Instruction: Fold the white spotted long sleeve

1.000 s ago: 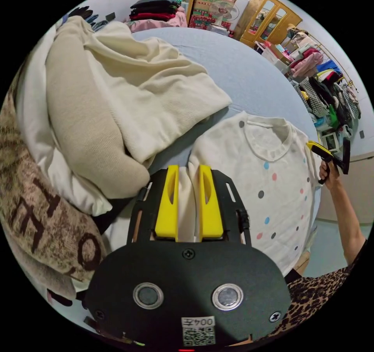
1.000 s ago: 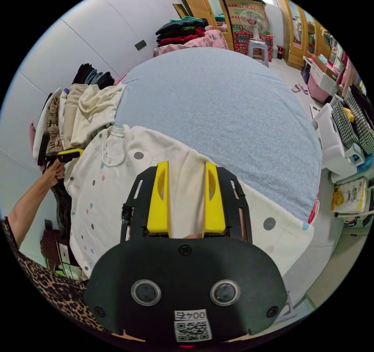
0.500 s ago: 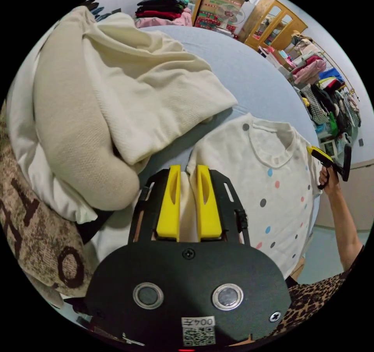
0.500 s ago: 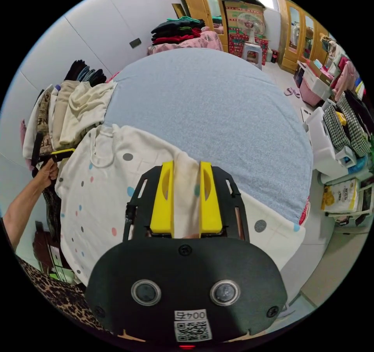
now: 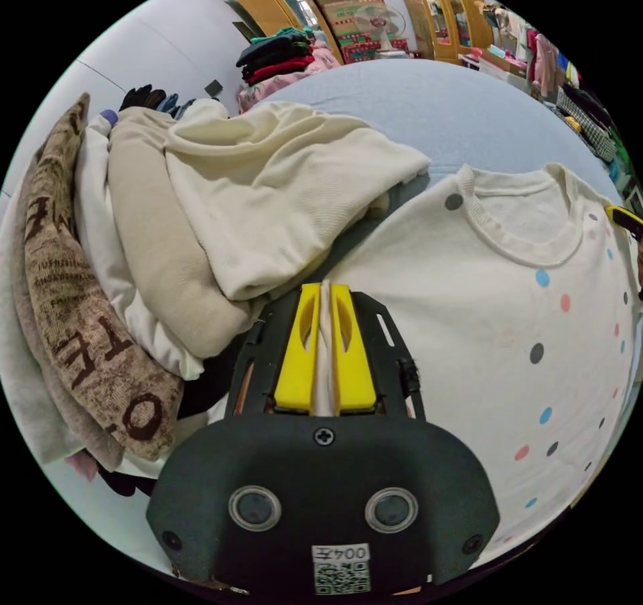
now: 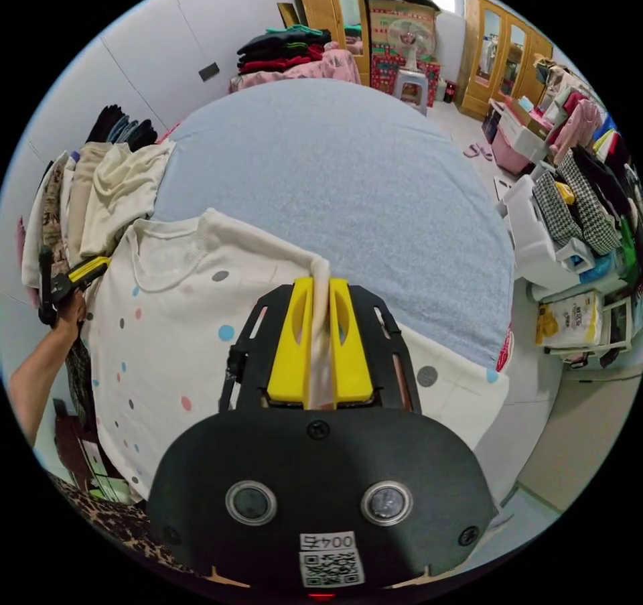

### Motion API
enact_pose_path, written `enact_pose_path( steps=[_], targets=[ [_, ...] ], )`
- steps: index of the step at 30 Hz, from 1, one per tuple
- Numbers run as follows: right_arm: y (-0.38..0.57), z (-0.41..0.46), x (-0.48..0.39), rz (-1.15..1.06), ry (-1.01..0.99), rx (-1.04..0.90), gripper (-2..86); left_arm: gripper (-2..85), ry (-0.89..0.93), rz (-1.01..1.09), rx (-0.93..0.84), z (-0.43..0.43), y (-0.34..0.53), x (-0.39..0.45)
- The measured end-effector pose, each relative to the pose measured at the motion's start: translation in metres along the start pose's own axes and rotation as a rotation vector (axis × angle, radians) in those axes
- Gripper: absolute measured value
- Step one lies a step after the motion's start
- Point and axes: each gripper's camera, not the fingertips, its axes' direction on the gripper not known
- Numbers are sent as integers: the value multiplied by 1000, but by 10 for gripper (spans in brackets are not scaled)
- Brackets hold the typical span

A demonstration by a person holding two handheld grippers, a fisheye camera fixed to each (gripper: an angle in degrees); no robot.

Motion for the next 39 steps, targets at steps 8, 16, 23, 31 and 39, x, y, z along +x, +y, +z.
enact_pose_path(
  steps=[8,16,23,31,39],
  targets=[
    [76,-59,-40,-35,-85,173,97,29,145,-54,189,-97,37,-51],
    [191,-43,-116,-31,-316,39,95,64,23,-156,197,-174,187,-102],
    [232,-19,-163,-24,-299,-73,101,99,-21,-348,125,-184,254,-182],
    [246,-1,-197,-12,-152,-102,80,151,-110,-263,176,-201,243,-233],
    [251,5,-220,20,-95,-136,76,140,-65,-115,153,-198,231,-250]
  ],
)
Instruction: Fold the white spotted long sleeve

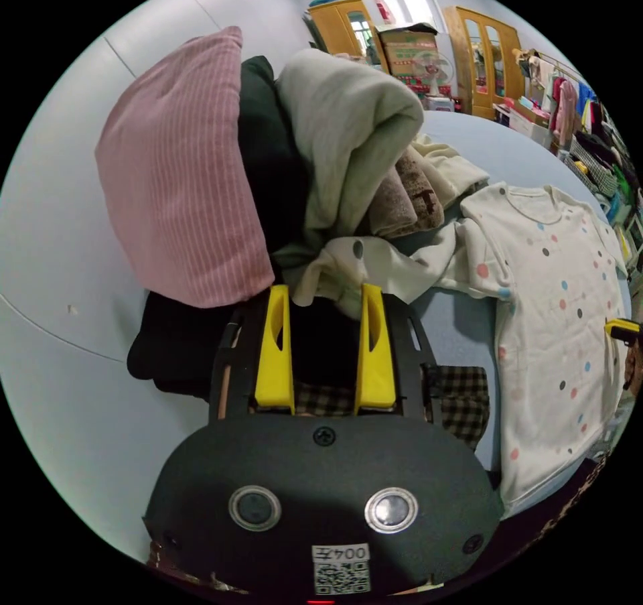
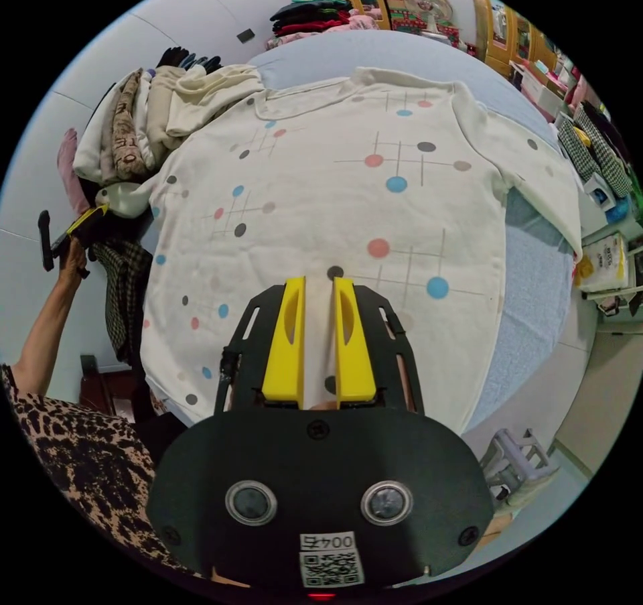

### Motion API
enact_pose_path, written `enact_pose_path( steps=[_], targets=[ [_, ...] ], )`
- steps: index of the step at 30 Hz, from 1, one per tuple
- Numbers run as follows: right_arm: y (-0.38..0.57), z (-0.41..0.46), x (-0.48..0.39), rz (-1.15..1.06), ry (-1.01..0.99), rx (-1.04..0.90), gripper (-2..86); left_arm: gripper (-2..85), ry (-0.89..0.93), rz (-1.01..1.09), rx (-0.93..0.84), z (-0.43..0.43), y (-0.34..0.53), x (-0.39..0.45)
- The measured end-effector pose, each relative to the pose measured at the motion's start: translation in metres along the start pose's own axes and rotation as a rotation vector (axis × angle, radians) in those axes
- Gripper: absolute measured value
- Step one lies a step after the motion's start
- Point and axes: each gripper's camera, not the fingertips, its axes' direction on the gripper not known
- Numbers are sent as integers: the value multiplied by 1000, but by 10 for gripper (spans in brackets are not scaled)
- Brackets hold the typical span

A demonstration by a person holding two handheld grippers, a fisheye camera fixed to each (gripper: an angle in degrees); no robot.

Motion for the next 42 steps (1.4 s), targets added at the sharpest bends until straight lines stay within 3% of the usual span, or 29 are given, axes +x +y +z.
enact_pose_path(
  steps=[5,8,13,21,25,29,34,37,42],
  targets=[
    [4,4,-11,22,20,-3,69,111,15,-4,-10,1,-5,-13],
    [6,6,-19,14,56,-12,61,40,51,25,-37,-12,-9,-19],
    [8,9,-25,30,68,-25,62,17,107,64,5,-87,-3,-39],
    [14,10,-32,22,70,-47,62,10,-48,12,151,-225,-10,-106],
    [17,11,-40,-27,119,-52,62,10,-51,15,96,-241,-21,-120],
    [21,10,-40,-47,114,-57,64,10,420,-77,149,-263,-28,-146],
    [25,7,-35,-53,54,-62,82,12,508,37,209,-303,-54,-105],
    [29,5,-33,-52,27,-58,104,14,654,113,250,-314,-78,-57],
    [37,1,-28,-56,-10,-42,127,30,847,283,286,-312,-124,73]
  ],
)
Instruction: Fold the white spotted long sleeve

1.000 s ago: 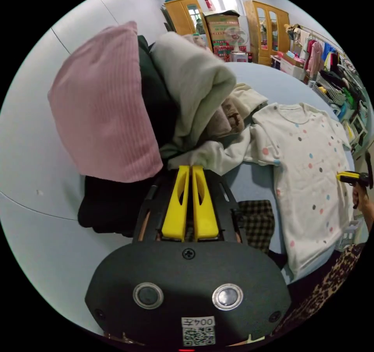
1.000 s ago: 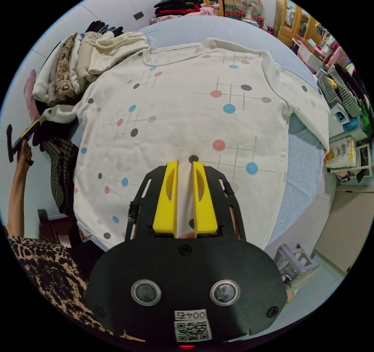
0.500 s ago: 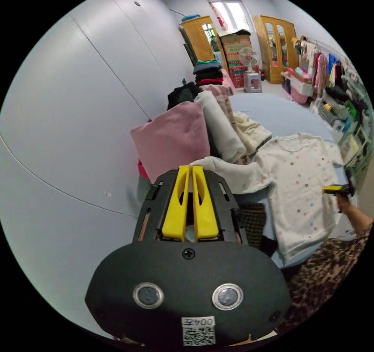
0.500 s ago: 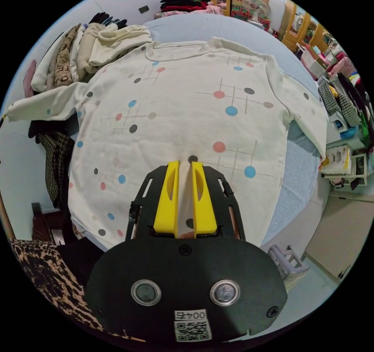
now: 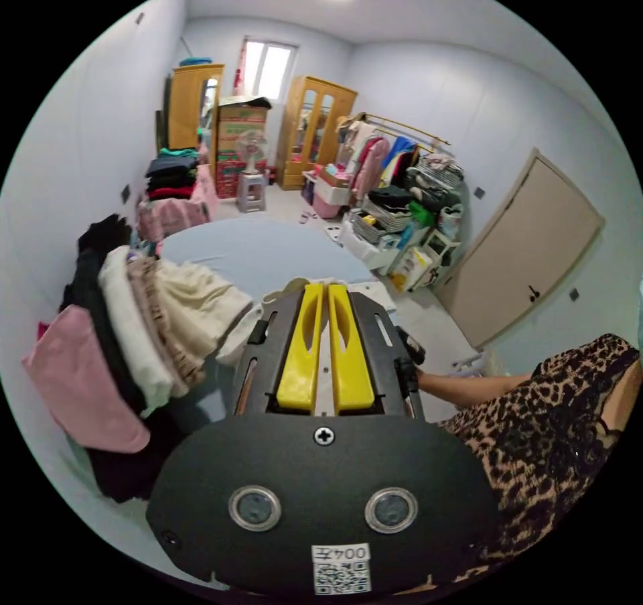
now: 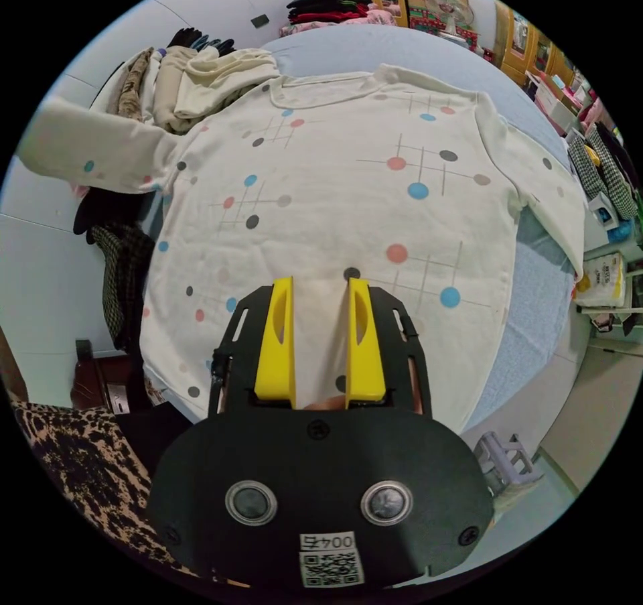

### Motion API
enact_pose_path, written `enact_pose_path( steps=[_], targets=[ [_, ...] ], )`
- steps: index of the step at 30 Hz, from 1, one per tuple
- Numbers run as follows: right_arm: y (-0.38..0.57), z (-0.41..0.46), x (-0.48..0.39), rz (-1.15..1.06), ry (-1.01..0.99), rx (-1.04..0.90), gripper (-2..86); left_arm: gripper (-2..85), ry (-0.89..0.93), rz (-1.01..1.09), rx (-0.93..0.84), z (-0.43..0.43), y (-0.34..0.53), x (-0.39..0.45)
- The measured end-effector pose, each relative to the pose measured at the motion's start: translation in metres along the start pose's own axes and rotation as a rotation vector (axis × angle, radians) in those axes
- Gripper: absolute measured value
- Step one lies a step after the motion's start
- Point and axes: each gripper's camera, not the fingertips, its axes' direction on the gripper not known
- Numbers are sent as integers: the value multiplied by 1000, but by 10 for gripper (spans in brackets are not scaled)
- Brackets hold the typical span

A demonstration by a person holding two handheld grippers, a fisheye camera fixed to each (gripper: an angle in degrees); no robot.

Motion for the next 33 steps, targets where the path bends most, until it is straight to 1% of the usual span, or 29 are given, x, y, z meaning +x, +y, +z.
enact_pose_path(
  steps=[3,7,10,12,13,15,16,18,21,24,27,28,29,31,33],
  targets=[
    [4,-3,3,-7,-6,-4,135,62,57,81,-42,46,-11,36],
    [9,-6,9,-2,-10,8,136,124,21,89,24,55,7,49],
    [14,-9,15,1,-27,18,139,152,-87,34,-2,69,42,34],
    [16,-17,27,40,-95,16,148,155,-212,-7,-128,102,86,15],
    [17,-20,31,54,-120,26,151,154,-225,-28,-169,112,99,9],
    [25,-38,50,144,-218,112,145,144,-269,-99,-303,154,156,-8],
    [26,-42,56,172,-249,130,143,141,-290,-114,-329,164,171,-10],
    [29,-49,82,311,-360,173,139,131,-371,-147,-411,201,221,-14],
    [31,-48,105,459,-488,192,137,122,-413,-165,-515,245,267,-10],
    [30,-45,112,562,-506,177,136,112,-386,-167,-562,273,292,3],
    [27,-34,113,617,-514,119,117,107,-435,-147,-528,281,300,15],
    [26,-32,113,620,-516,106,99,107,-433,-144,-529,283,301,16],
    [22,-33,108,606,-516,97,62,107,-423,-147,-529,286,304,16],
    [7,-50,90,499,-478,131,45,109,-395,-177,-524,289,308,12],
    [-21,-92,50,258,-408,202,42,111,-361,-219,-517,292,315,8]
  ],
)
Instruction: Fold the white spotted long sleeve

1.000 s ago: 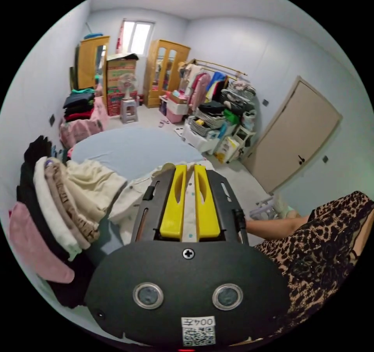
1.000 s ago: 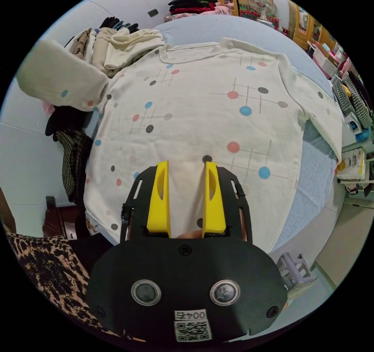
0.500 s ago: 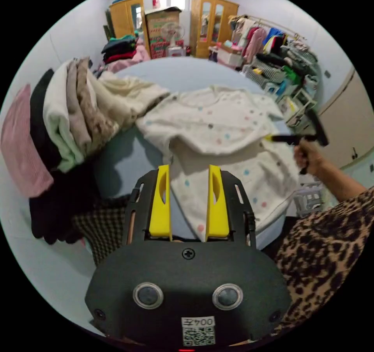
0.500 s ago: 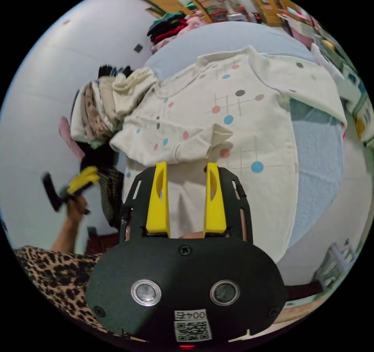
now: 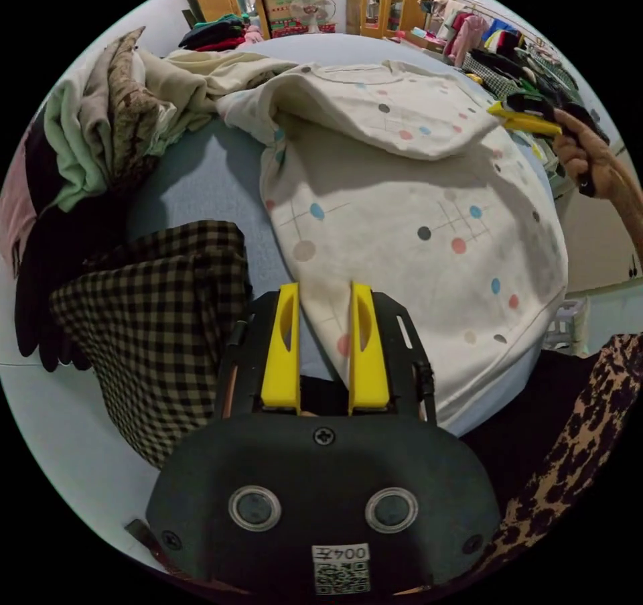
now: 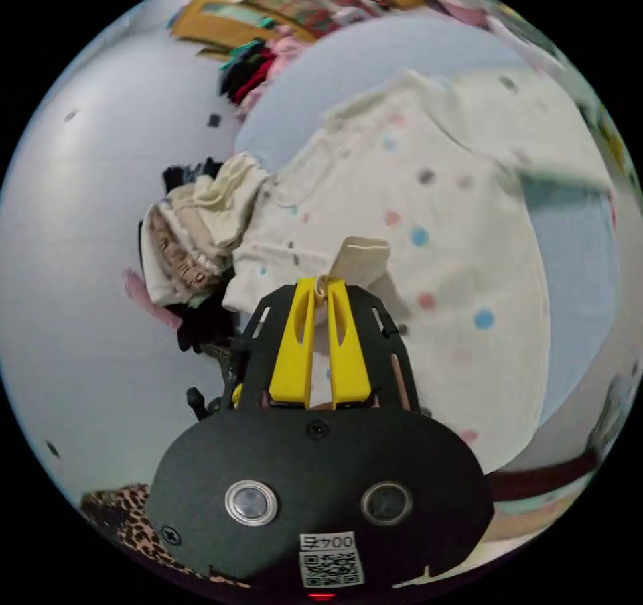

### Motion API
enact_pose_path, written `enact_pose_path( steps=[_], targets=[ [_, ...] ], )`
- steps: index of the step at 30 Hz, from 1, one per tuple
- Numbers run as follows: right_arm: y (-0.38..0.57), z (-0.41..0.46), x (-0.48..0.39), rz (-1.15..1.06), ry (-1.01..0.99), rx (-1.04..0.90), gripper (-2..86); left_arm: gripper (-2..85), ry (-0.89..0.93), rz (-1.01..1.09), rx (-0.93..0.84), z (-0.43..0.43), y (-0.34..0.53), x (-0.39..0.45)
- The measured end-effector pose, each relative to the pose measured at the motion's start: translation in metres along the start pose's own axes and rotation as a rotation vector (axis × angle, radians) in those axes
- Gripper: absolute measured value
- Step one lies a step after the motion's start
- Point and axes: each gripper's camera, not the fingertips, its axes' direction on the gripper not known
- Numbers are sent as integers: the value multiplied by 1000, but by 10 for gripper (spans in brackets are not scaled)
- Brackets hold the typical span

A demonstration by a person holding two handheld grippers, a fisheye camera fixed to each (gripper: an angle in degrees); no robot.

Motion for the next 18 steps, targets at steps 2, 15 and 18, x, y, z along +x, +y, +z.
enact_pose_path(
  steps=[2,15,18],
  targets=[
    [-9,-22,-44,-186,58,59,41,112,6,-6,1,4,2,2],
    [62,-6,17,-100,286,-80,128,103,43,-53,-3,28,24,17],
    [96,27,4,-173,322,-125,139,97,-7,-61,116,13,17,19]
  ],
)
